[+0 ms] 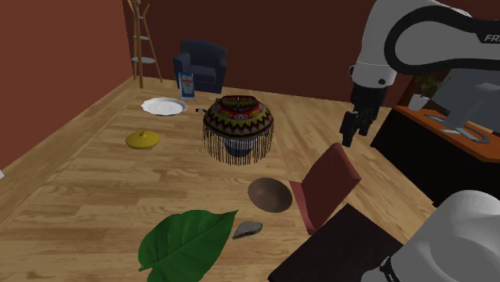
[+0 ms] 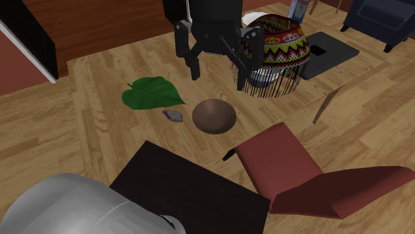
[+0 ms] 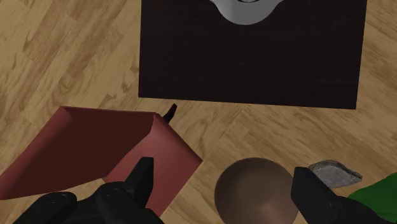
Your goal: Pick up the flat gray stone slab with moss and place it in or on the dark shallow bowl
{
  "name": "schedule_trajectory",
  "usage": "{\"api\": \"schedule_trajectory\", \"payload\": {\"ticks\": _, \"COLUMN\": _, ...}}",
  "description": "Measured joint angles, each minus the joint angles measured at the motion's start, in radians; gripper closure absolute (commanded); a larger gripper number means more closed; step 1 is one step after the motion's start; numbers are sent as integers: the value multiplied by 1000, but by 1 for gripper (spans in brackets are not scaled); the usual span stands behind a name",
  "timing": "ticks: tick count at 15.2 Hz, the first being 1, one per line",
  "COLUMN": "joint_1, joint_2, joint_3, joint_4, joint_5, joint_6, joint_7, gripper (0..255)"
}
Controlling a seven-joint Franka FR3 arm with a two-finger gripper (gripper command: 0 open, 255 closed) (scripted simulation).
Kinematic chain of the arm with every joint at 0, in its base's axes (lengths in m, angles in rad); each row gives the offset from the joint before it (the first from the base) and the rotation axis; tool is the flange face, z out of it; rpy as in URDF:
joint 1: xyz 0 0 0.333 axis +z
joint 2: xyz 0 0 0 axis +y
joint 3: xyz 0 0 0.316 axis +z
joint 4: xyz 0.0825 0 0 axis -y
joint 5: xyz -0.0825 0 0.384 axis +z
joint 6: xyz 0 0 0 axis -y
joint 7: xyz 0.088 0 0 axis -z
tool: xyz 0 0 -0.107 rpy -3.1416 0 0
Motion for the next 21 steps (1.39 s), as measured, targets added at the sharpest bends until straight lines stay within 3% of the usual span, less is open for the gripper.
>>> {"api": "schedule_trajectory", "payload": {"ticks": 4, "joint_1": 27, "joint_2": 34, "joint_3": 4, "joint_4": -32, "joint_5": 0, "joint_6": 71, "joint_7": -37, "gripper": 0}}
{"api": "schedule_trajectory", "payload": {"ticks": 13, "joint_1": 134, "joint_2": 233, "joint_3": 22, "joint_4": -134, "joint_5": -9, "joint_6": 405, "joint_7": -196, "gripper": 0}}
{"api": "schedule_trajectory", "payload": {"ticks": 21, "joint_1": 213, "joint_2": 464, "joint_3": 57, "joint_4": -158, "joint_5": -31, "joint_6": 692, "joint_7": -327, "gripper": 0}}
